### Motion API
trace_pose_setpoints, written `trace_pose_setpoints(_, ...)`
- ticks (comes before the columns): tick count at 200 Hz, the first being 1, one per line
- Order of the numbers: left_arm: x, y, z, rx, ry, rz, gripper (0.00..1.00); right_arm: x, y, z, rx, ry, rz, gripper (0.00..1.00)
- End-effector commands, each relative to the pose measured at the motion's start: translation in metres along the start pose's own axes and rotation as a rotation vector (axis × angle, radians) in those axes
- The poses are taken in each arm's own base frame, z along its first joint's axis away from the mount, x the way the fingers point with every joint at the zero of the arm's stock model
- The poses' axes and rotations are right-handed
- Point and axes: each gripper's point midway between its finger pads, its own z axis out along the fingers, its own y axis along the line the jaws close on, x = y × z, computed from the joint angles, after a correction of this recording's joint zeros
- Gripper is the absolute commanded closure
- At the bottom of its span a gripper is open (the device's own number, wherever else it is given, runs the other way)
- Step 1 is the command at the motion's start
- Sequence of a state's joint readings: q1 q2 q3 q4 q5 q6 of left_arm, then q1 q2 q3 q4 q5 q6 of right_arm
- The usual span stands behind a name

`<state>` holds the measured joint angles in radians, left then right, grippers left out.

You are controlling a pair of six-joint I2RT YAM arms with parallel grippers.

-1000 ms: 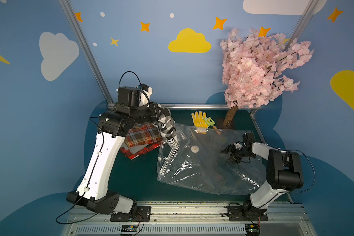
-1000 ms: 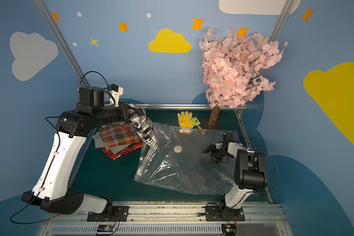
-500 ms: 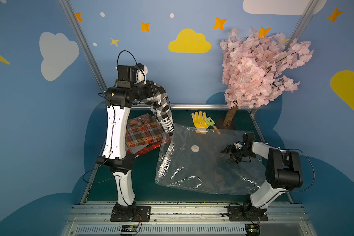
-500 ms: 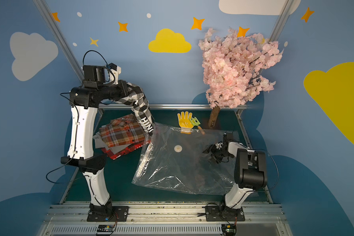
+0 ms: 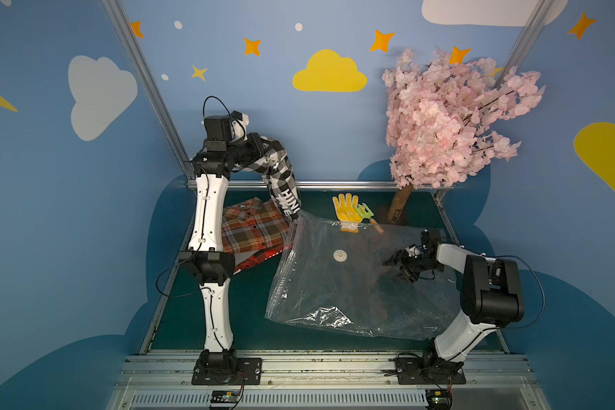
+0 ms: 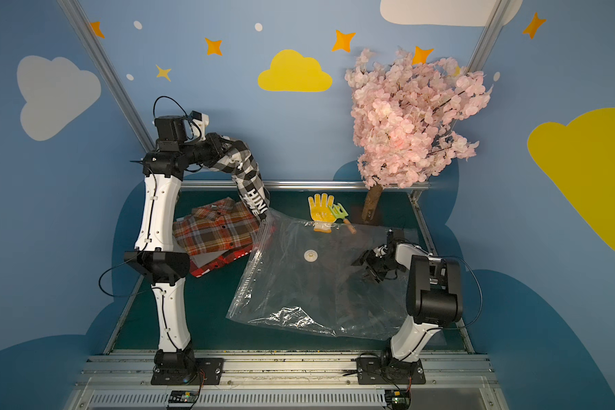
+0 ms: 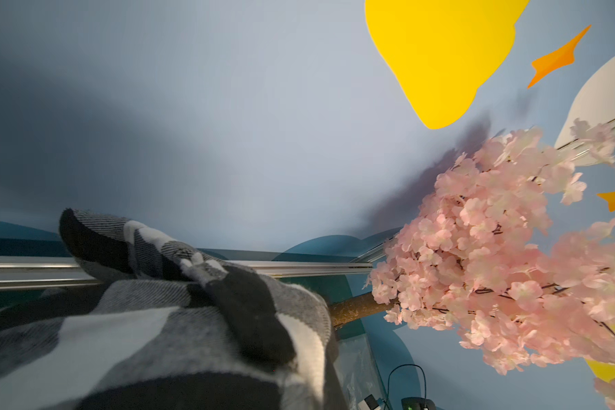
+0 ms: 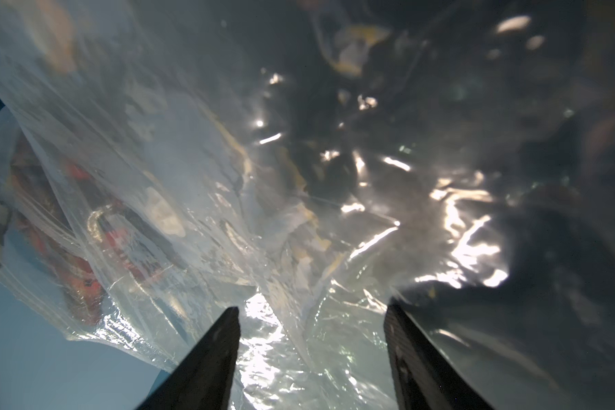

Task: Take the shirt out of the vacuum bag
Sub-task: Take out the shirt from the vacuum bag, then place the shirt at the center of the board.

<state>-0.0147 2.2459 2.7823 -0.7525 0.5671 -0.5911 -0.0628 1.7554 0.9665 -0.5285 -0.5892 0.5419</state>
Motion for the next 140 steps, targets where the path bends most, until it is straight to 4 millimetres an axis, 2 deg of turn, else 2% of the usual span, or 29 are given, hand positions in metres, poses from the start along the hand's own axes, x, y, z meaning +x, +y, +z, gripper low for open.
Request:
trace_pose_setpoints(1,-0.032,-0.041,-0.006,0.134,-0.123,0.086,0.92,-0.004,-0.018,0.013,0.08,0.002,-0.004,0.34)
trace_pose_setpoints(16,-0.036,-0.042,-0.003,0.15,-0.14,0.084,0.92,-0.003,-0.017,0.014,0.082,0.005,-0.008,0.34)
trace_pose_setpoints(33,-0.026,-0.033,0.005,0.145,-0.101,0.067,0.94,-0.003,-0.015,0.015,0.079,0.008,-0.013,0.34)
trace_pose_setpoints(50,-0.002,-0.01,0.013,0.08,-0.008,0.056,0.97,-0.002,-0.011,0.019,0.067,0.015,-0.019,0.34)
trace_pose_setpoints(65,0.022,0.013,0.008,0.016,0.091,0.027,0.97,0.0,-0.009,0.021,0.07,0.025,-0.03,0.34)
trace_pose_setpoints(81,0.041,0.032,-0.009,-0.041,0.156,0.006,0.97,0.001,-0.007,0.022,0.071,0.03,-0.042,0.34)
trace_pose_setpoints(97,0.055,0.053,-0.032,-0.089,0.147,0.004,0.97,0.002,-0.006,0.024,0.068,0.038,-0.045,0.34)
trace_pose_setpoints(130,0.094,0.127,-0.099,-0.193,0.062,-0.153,0.97,0.004,-0.005,0.027,0.065,0.048,-0.052,0.34)
trace_pose_setpoints(140,0.106,0.142,-0.114,-0.236,0.074,-0.174,0.97,0.004,-0.004,0.028,0.067,0.053,-0.056,0.34)
